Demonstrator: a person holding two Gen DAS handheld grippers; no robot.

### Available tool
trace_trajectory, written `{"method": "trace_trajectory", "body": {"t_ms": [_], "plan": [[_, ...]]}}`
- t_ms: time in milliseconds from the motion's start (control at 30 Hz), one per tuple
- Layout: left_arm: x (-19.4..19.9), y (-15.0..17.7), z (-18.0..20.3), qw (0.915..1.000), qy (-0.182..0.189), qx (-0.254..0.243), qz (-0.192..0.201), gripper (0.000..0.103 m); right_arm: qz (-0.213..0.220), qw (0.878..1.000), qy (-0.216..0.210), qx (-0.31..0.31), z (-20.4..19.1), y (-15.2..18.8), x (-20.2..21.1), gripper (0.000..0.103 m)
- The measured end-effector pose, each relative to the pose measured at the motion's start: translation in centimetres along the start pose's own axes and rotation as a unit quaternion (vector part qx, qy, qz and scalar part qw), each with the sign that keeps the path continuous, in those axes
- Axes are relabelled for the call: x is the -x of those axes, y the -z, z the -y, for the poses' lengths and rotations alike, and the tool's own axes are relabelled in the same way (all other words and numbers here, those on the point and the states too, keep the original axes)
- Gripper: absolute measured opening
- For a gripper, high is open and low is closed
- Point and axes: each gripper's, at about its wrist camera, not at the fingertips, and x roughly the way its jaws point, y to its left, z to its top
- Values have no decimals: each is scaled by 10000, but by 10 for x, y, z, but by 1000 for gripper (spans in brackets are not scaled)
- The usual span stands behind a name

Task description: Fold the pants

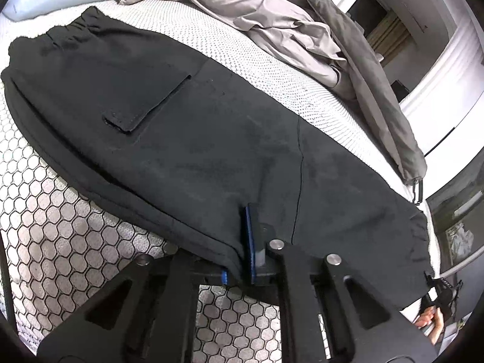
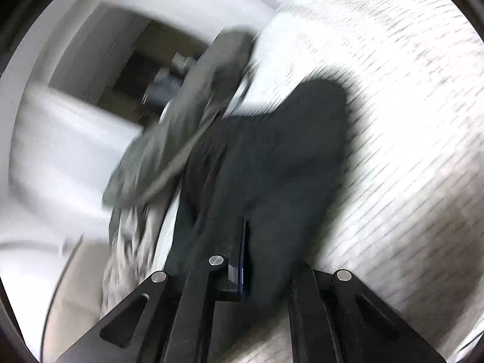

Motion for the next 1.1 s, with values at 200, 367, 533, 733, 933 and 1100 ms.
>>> {"method": "trace_trajectory", "body": {"t_ms": [200, 367, 533, 733, 933, 1100], "plan": [[1, 1, 2, 10000, -14, 6, 3, 9, -902, 9959, -15, -113, 5, -29, -19, 14], [5, 4, -1, 9999, 54, -100, 37, 11, -1014, 9948, -123, 28, 4, -39, -32, 13], [17, -1, -6, 9998, -32, -171, 116, 15, -665, 9963, 145, 517, -5, -39, -26, 7], [13, -27, -49, 9992, 222, 329, -49, 17, -894, 9951, 101, 406, 7, -43, -26, 7], [9, -29, -49, 9997, -49, 240, 57, 11, -932, 9952, 72, 295, 13, -43, -21, 7], [22, -32, -50, 9997, -21, 234, -15, 16, -984, 9949, 4, 231, 15, -44, -20, 7]]}}
